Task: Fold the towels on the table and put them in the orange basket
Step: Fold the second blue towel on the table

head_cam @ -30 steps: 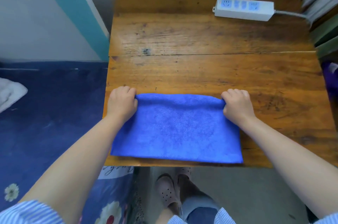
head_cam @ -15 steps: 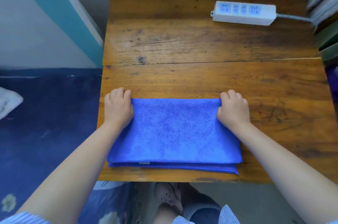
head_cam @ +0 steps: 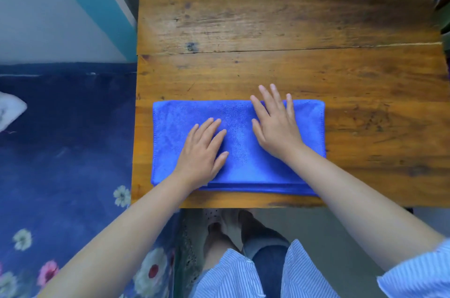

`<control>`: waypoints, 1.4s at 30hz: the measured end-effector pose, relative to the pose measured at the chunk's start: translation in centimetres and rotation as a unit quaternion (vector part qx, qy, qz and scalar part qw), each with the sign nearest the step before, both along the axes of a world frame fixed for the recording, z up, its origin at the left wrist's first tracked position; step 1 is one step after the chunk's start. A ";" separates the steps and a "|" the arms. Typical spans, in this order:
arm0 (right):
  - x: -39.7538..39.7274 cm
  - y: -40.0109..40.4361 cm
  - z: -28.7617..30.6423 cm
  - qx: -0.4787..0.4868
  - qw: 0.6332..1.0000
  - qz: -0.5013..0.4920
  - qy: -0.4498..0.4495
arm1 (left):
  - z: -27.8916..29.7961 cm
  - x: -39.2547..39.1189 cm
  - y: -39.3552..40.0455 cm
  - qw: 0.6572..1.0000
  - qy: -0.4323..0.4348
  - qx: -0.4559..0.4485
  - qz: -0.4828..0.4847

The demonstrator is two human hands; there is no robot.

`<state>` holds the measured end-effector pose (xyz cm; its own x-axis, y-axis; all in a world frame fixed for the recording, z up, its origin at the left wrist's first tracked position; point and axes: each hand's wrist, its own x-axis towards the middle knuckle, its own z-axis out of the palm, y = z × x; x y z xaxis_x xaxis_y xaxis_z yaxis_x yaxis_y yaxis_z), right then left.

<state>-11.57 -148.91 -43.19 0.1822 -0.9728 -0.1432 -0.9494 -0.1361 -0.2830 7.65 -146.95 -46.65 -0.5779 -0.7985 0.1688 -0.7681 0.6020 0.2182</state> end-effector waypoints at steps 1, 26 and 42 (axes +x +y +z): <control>0.0 0.8 -0.2 -0.049 0.998 0.030 -0.001 | -0.2 0.7 0.5 0.999 0.029 0.000 -0.037; -1.6 11.0 -0.5 0.010 0.984 0.170 0.046 | 1.8 4.7 1.7 0.951 -0.106 0.086 -0.277; 3.7 1.3 -2.8 0.018 0.997 -0.017 0.067 | 0.5 0.3 -3.5 0.953 -0.132 0.217 0.166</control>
<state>-7.88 -147.65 -45.98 0.1261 -0.9720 -0.1983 -0.9831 -0.0956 -0.1564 7.97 -150.44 -46.10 -0.2582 -0.9056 -0.3364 -0.9631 0.2137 0.1638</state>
